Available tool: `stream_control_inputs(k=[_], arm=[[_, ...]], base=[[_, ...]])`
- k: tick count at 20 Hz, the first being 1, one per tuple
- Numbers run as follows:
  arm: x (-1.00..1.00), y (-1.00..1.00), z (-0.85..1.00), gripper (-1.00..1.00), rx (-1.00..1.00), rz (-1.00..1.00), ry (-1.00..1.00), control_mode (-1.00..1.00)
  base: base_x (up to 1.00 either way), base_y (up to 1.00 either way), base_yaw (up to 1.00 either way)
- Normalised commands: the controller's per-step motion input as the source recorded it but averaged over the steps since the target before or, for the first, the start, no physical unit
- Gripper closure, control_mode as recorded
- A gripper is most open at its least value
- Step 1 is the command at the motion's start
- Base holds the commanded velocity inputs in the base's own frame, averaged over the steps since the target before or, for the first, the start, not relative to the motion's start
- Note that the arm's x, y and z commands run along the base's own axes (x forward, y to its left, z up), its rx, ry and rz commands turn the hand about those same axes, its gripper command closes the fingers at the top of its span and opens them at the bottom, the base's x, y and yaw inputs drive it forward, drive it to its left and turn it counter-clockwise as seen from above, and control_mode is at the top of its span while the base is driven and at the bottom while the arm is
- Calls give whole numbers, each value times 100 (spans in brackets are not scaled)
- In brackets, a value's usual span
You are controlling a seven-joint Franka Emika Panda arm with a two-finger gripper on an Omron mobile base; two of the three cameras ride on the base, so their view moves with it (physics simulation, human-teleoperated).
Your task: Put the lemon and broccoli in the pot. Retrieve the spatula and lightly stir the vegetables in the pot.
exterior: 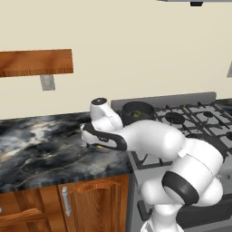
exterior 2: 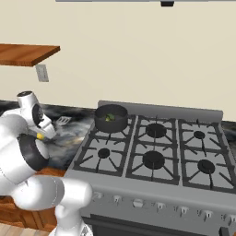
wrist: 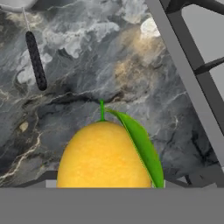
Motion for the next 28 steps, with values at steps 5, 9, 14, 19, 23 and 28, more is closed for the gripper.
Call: stream_control_inputs(k=[5,9,14,19,23,28], arm=[[0,-83,55,100,4,-7,0,-100],[0,-85,49,100,6,-5,3,-100],[8,-82,38,100,5,-8,1,-100],[51,-62,23,100,1,-12,7,-100],[63,-59,22,100,1,-8,9,-100],[71,-26,13,100,4,-1,0,-100]], base=[[0,0,0],[0,0,0],[0,0,0],[0,0,0],[0,0,0],[0,0,0]])
